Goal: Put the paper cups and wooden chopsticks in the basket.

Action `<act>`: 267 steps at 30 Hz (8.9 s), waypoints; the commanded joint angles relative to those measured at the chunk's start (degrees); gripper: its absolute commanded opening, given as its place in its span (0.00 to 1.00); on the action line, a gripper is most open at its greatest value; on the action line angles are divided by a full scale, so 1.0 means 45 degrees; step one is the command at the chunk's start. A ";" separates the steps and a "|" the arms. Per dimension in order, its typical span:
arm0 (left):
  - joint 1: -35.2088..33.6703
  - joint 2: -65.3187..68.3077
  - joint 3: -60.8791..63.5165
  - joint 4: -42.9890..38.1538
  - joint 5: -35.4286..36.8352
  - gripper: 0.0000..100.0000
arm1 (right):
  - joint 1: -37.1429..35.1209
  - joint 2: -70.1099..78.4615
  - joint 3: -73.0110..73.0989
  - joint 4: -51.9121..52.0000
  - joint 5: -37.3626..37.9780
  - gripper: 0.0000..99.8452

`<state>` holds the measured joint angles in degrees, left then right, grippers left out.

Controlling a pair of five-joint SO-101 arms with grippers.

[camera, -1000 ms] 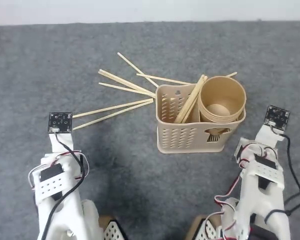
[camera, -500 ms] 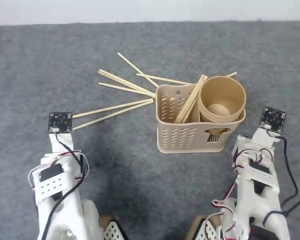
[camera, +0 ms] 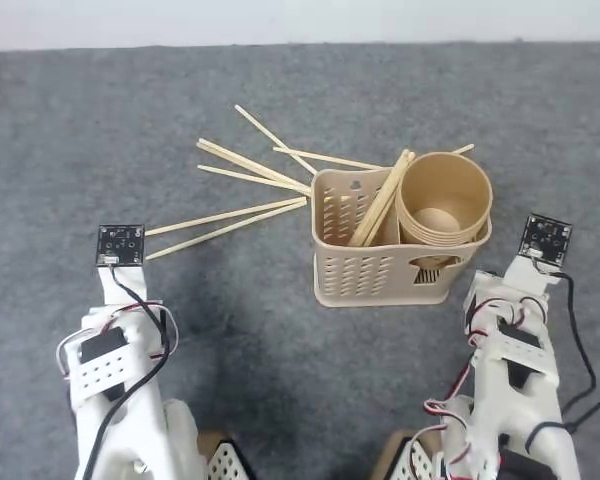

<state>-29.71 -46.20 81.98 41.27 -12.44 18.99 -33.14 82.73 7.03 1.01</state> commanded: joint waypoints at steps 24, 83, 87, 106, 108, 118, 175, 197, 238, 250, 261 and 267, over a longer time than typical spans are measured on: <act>0.0059 -0.0215 -0.0127 -0.0137 0.0039 0.05 | -0.0088 -0.0244 -0.0078 -0.0225 0.0117 0.18; 0.0078 -0.0215 -0.0107 -0.0137 0.0039 0.05 | -0.0127 -0.0440 0.0000 -0.0205 0.0117 0.18; 0.0078 -0.0215 -0.0107 -0.0137 0.0039 0.05 | -0.0127 -0.0440 0.0000 -0.0205 0.0117 0.18; 0.0078 -0.0215 -0.0127 -0.0156 0.0039 0.05 | -0.0147 -0.1846 0.1035 -0.0205 0.0117 0.18; 0.0078 -0.0215 -0.0127 -0.0156 0.0039 0.05 | -0.0147 -0.2178 0.1270 -0.0205 0.0117 0.18; 0.0078 -0.0215 -0.0127 -0.0156 0.0039 0.05 | -0.0147 -0.5050 0.2911 0.0049 0.0117 0.18; 0.0098 -0.0215 -0.0127 -0.0156 0.0039 0.05 | -0.0127 -0.7101 0.2969 0.2921 0.0117 0.18; 0.0098 -0.0215 -0.0127 -0.0156 0.0039 0.05 | -0.0127 -0.7101 0.2969 0.2921 0.0117 0.18; 0.0098 -0.0215 -0.0127 -0.0156 0.0039 0.05 | -0.0127 -0.7101 0.2969 0.2921 0.0117 0.18; 0.0137 -0.0215 -0.0127 -0.0156 0.0039 0.05 | -0.0147 -0.7101 0.2969 0.2921 0.0059 0.18; 0.0117 -0.0215 -0.0127 -0.0156 0.0059 0.05 | -0.0166 -0.7101 0.2969 0.2921 0.0059 0.18; 0.0137 -0.0215 -0.0127 -0.0195 0.0078 0.05 | -0.0498 -0.7219 0.2989 0.2882 0.0117 0.18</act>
<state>-29.71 -46.20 81.98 41.27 -12.44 17.14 -64.26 94.95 20.04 1.01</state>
